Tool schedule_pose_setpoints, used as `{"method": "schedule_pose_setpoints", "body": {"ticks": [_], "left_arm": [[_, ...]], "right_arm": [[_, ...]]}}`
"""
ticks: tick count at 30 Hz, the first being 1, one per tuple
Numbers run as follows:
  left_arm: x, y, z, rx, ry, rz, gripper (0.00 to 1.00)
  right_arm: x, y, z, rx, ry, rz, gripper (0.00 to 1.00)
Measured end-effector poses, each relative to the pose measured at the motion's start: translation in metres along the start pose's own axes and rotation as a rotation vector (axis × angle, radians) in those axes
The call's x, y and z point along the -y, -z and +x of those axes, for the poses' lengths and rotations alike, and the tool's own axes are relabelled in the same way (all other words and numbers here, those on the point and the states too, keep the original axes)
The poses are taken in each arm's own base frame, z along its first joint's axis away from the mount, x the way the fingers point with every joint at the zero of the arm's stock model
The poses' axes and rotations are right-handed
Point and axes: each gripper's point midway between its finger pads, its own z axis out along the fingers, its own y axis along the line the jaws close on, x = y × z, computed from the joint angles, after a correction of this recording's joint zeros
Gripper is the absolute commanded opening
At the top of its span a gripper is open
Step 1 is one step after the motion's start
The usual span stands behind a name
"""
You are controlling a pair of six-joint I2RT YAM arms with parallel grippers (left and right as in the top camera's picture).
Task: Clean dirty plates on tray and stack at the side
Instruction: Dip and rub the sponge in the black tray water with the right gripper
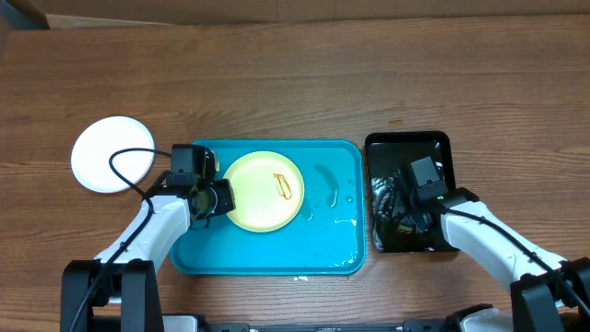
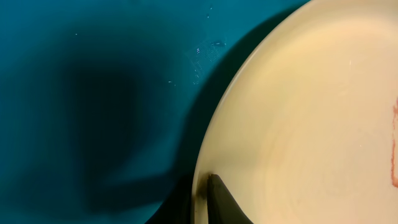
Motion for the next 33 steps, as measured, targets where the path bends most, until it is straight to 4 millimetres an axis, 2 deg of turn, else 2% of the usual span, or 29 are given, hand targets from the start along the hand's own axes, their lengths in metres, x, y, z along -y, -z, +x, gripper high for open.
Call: {"method": "schedule_pose_setpoints", "body": {"ticks": [2, 4, 6, 7, 8, 11, 12, 13, 15, 16, 19, 22, 23, 25, 27, 28, 33], "left_arm": [[0.0, 0.0, 0.0, -0.001, 0.0, 0.0, 0.13], [0.0, 0.0, 0.0, -0.001, 0.0, -0.001, 0.14], [0.0, 0.0, 0.0, -0.001, 0.0, -0.001, 0.14], [0.0, 0.0, 0.0, -0.001, 0.0, -0.001, 0.15], [0.0, 0.0, 0.0, -0.001, 0.0, -0.001, 0.15], [0.0, 0.0, 0.0, -0.001, 0.0, 0.0, 0.16], [0.0, 0.0, 0.0, -0.001, 0.0, -0.001, 0.16], [0.0, 0.0, 0.0, -0.001, 0.0, 0.0, 0.18], [0.0, 0.0, 0.0, -0.001, 0.0, 0.0, 0.19], [0.0, 0.0, 0.0, 0.0, 0.0, 0.0, 0.19], [0.0, 0.0, 0.0, 0.0, 0.0, 0.0, 0.23], [0.0, 0.0, -0.001, 0.003, 0.0, 0.001, 0.27], [0.0, 0.0, -0.001, 0.004, -0.001, 0.001, 0.27], [0.0, 0.0, -0.001, 0.005, -0.001, 0.001, 0.28], [0.0, 0.0, -0.001, 0.005, -0.001, 0.001, 0.27], [0.0, 0.0, -0.001, 0.005, -0.001, 0.001, 0.26], [0.0, 0.0, -0.001, 0.005, -0.001, 0.001, 0.25]], "right_arm": [[0.004, 0.001, 0.005, -0.021, 0.008, 0.019, 0.88], [0.006, 0.002, 0.01, -0.045, 0.013, 0.028, 0.61], [0.007, 0.003, 0.013, -0.063, 0.007, 0.031, 0.39], [0.009, 0.004, 0.017, -0.079, 0.009, 0.036, 0.24], [0.01, 0.004, 0.019, -0.089, 0.011, 0.039, 0.05], [0.011, 0.006, 0.022, -0.102, 0.009, 0.041, 0.06], [0.01, 0.006, 0.022, -0.1, 0.009, 0.04, 0.27], [0.01, 0.006, 0.021, -0.098, 0.006, 0.037, 0.86], [0.007, 0.005, 0.017, -0.082, 0.012, 0.024, 0.9], [0.005, 0.004, 0.014, -0.066, 0.014, 0.017, 0.89], [0.0, 0.002, 0.001, -0.009, 0.026, 0.003, 0.77], [0.001, 0.0, -0.004, 0.016, 0.032, 0.009, 0.56], [0.001, 0.0, -0.006, 0.023, 0.03, 0.009, 0.53], [0.0, 0.0, -0.009, 0.039, 0.036, 0.007, 0.36], [-0.003, -0.001, -0.014, 0.06, 0.038, -0.003, 0.08], [-0.004, -0.001, -0.017, 0.071, 0.038, -0.008, 0.04], [-0.002, 0.0, -0.015, 0.059, 0.038, 0.003, 0.03]]}}
